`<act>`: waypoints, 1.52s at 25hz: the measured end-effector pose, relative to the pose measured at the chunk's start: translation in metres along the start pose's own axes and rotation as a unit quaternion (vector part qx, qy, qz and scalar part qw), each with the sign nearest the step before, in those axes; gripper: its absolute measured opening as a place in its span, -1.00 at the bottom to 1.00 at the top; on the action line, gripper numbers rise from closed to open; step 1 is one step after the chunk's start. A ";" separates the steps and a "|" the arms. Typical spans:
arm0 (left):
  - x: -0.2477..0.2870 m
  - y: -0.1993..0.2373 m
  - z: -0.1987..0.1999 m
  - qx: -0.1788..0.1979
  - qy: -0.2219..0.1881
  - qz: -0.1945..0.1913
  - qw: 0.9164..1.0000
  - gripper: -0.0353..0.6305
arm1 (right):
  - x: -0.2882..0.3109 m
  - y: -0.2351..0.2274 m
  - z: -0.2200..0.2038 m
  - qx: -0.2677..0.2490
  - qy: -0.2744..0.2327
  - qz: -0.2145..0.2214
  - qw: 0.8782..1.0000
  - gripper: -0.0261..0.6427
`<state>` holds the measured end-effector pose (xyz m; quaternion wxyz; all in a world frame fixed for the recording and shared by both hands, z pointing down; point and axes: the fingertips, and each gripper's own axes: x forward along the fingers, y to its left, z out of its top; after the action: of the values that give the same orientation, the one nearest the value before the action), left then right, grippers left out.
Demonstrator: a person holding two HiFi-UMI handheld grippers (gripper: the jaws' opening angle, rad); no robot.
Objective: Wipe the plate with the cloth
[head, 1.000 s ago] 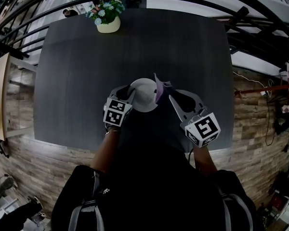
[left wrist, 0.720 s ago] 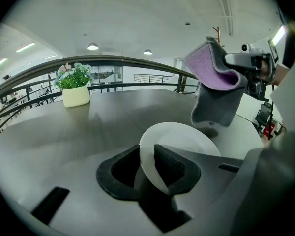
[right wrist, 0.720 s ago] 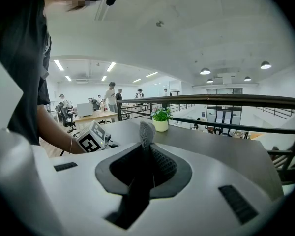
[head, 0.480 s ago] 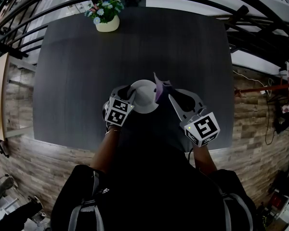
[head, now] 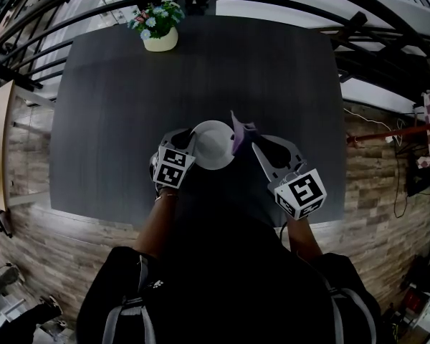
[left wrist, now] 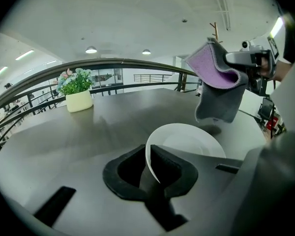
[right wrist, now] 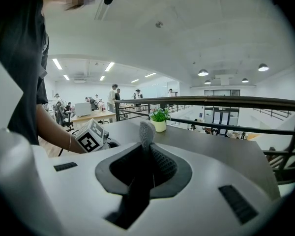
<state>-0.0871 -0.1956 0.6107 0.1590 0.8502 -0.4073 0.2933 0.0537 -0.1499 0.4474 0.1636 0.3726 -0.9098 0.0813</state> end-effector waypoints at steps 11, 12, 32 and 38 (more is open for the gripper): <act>-0.022 -0.011 0.021 0.009 -0.039 -0.013 0.999 -0.87 | -0.005 0.012 0.015 -0.012 -0.022 0.007 1.000 -0.80; -0.025 -0.013 0.024 0.011 -0.045 -0.015 0.999 -0.87 | -0.006 0.013 0.016 -0.014 -0.024 0.007 1.000 -0.80; -0.106 -0.048 0.118 0.064 -0.177 -0.013 0.982 -0.87 | -0.026 0.019 0.042 -0.016 -0.077 0.000 0.997 -0.80; -0.135 -0.058 0.150 0.093 -0.230 -0.019 0.969 -0.87 | -0.029 0.017 0.053 -0.012 -0.100 0.005 0.995 -0.80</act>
<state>-0.0537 -0.1553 0.4078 -0.0134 0.9133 -0.3878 0.1238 0.0485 -0.1334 0.3872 0.0756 0.3728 -0.9242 0.0338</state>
